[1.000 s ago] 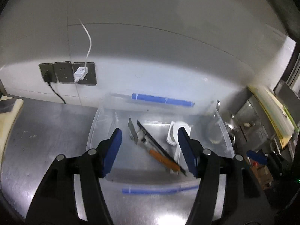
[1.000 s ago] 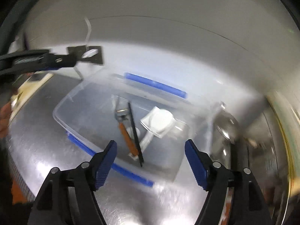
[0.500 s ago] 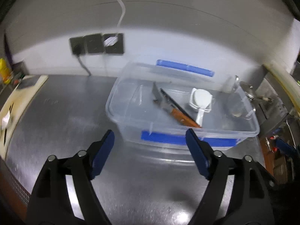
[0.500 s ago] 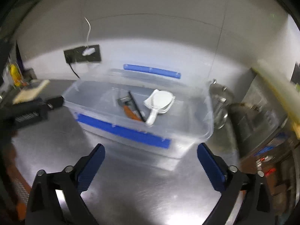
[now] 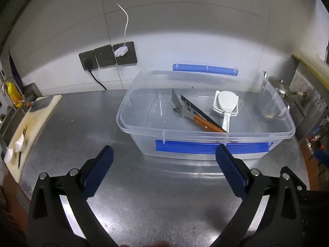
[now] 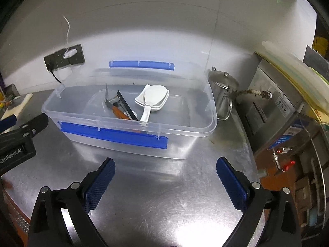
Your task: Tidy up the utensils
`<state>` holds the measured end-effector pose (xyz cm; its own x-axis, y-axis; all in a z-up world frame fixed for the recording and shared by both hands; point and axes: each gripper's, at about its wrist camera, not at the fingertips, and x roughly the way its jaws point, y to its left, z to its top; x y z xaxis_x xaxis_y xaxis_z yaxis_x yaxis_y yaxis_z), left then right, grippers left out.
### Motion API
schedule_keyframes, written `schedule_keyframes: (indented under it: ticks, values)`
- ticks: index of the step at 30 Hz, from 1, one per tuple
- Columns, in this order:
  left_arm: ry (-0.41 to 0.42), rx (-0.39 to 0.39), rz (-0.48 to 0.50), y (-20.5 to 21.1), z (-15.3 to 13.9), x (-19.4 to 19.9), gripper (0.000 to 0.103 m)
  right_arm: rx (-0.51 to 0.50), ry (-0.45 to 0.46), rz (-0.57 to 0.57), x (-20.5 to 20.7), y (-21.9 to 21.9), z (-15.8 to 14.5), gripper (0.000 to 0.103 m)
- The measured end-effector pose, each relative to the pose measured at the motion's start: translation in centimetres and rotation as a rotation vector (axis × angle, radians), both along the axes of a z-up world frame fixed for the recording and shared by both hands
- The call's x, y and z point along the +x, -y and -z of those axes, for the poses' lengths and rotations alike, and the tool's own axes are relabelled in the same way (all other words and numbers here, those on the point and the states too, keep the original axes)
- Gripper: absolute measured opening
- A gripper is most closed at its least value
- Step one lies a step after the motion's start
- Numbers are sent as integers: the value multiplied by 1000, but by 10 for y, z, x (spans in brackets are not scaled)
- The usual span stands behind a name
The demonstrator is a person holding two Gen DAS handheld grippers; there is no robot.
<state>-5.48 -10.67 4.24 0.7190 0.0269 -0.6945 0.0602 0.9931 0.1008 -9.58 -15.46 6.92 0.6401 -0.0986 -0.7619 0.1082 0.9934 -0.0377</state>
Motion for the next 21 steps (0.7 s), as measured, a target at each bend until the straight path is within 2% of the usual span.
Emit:
schedule_keyframes:
  ticks: [6, 12, 21]
  values:
    - [13, 4, -2, 4, -1, 3, 95, 37, 20, -54, 1, -2, -2, 98]
    - [7, 14, 12, 8, 2, 4, 95, 20, 13, -39, 3, -3, -1, 98]
    - [4, 0, -34, -1, 3, 3, 95, 15, 2, -27, 3, -4, -1, 98]
